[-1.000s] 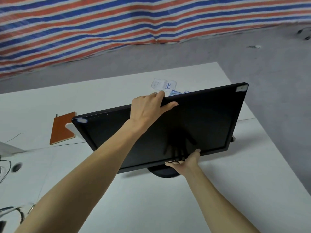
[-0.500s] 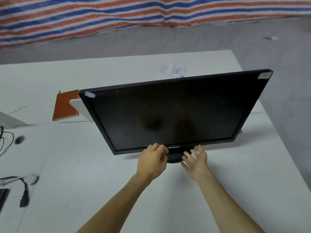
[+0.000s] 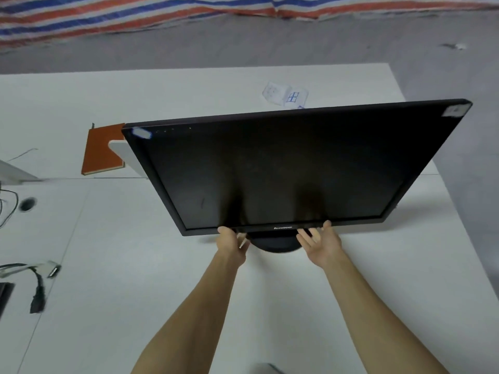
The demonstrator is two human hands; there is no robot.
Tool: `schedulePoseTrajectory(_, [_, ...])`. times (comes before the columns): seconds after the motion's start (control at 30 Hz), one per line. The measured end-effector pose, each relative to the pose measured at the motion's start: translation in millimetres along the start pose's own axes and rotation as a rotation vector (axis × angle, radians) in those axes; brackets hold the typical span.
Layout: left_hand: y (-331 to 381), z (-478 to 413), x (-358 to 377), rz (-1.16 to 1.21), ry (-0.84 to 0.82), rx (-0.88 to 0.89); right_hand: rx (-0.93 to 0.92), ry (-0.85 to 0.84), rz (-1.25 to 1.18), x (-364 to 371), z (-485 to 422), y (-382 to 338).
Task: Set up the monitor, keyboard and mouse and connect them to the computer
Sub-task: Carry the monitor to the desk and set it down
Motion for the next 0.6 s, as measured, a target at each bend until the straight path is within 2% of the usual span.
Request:
schedulePoseTrajectory(0.27, [13, -4, 14, 0.087, 0.112, -0.047, 0.003, 0.026, -0.022, 11, 1, 5])
schedulePoseTrajectory(0.6, [45, -20, -1, 0.061, 0.182, 0.031, 0.038, -0.011, 0.024, 45, 5, 17])
Point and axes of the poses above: each hand's wrist, its own z-axis away from the middle knuckle, its own x-axis out of the palm, y = z × x, the point moved 4 cm from there along -z, towards the middle knuckle
